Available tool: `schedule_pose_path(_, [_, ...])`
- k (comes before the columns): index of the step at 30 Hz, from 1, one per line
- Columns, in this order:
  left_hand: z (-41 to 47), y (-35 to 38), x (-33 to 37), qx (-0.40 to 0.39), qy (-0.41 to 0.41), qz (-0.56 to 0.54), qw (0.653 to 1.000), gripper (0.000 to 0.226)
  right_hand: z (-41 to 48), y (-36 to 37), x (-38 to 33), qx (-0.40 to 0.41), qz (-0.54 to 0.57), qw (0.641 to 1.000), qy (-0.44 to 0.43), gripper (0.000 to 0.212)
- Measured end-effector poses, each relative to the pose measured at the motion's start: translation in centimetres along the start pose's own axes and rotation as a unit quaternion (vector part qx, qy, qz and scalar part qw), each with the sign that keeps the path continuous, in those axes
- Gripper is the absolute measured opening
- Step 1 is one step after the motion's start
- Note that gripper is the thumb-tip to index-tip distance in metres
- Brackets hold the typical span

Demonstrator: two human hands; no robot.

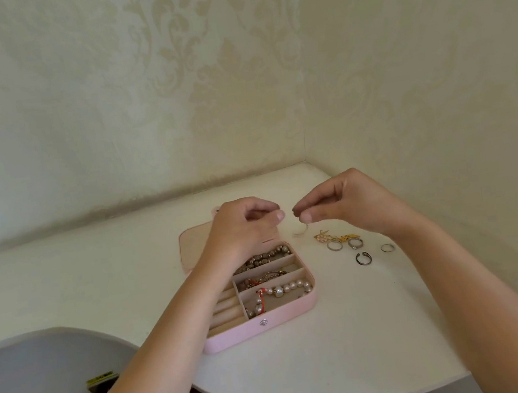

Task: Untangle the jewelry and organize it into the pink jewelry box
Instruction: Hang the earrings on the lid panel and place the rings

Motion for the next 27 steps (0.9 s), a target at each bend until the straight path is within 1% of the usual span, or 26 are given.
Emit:
schedule_pose_path(1, [0.0,-1.0,-0.5,0.044,0.0,0.022,0.999,0.006,0.1,0.1,-0.2,0.0,0.017,1.0,-0.014,0.009])
schedule_pose_path(3, [-0.2,-3.6,-1.9,0.133,-0.017,0.086,0.987,0.009,0.4,0.5,-0.3,-0.004,0.05,0.998,-0.03,0.013])
schedule_pose_path(5, [-0.9,-6.1,-4.0,0.193,-0.071,0.148,0.967,0.026,0.6,1.0,-0.4,-0.015,0.076,0.997,-0.028,0.021])
schedule_pose_path(7, [-1.6,-8.2,-6.6,0.204,-0.152,0.18,0.95,0.044,0.7,1.5,-0.6,-0.014,0.09,0.995,-0.027,0.025])
schedule_pose_path(8, [-2.0,-9.0,-7.5,0.198,-0.193,0.19,0.942,0.051,0.8,1.7,-0.8,-0.011,0.088,0.996,-0.031,0.021])
schedule_pose_path(9, [-2.2,-9.6,-8.4,0.19,-0.226,0.196,0.935,0.053,1.0,2.0,-1.1,-0.007,0.083,0.996,-0.037,0.018])
schedule_pose_path(11, [-2.1,-10.5,-9.5,0.168,-0.25,0.187,0.935,0.047,1.4,2.6,-1.6,0.001,0.085,0.995,-0.049,0.015])
schedule_pose_path(14, [-1.7,-11.5,-9.9,0.153,-0.258,0.119,0.947,0.046,2.2,3.4,-2.6,0.015,0.091,0.994,-0.05,0.014])
schedule_pose_path(16, [-1.0,-11.7,-10.3,0.132,-0.265,0.07,0.953,0.039,2.8,4.2,-3.3,0.015,0.107,0.993,-0.053,0.013])
schedule_pose_path(17, [-0.7,-11.6,-10.3,0.112,-0.261,0.073,0.956,0.033,3.1,4.6,-3.5,0.015,0.12,0.991,-0.05,0.013])
schedule_pose_path(18, [-0.3,-11.5,-10.2,0.094,-0.251,0.097,0.959,0.027,3.7,5.0,-3.6,0.016,0.13,0.991,-0.042,0.013])
schedule_pose_path(21, [0.2,-10.7,-9.1,0.088,-0.18,0.192,0.961,0.034,5.6,5.7,-3.2,0.019,0.135,0.991,0.008,0.01])
schedule_pose_path(23, [0.7,-9.9,-8.5,0.076,-0.127,0.218,0.965,0.03,6.9,5.6,-2.4,0.037,0.153,0.987,0.035,0.01])
schedule_pose_path(27, [2.8,-8.9,-8.0,0.032,-0.091,0.246,0.965,0.025,8.1,6.0,-0.5,0.081,0.175,0.979,0.067,0.01])
Point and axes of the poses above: each hand's wrist, its own z-axis towards the middle knuckle, its own y-axis out of the palm, x = y × z, the point moved 5 cm from there along z, towards the middle knuckle, and after that the axes turned 8 degrees about -x, right-handed, at the moved point
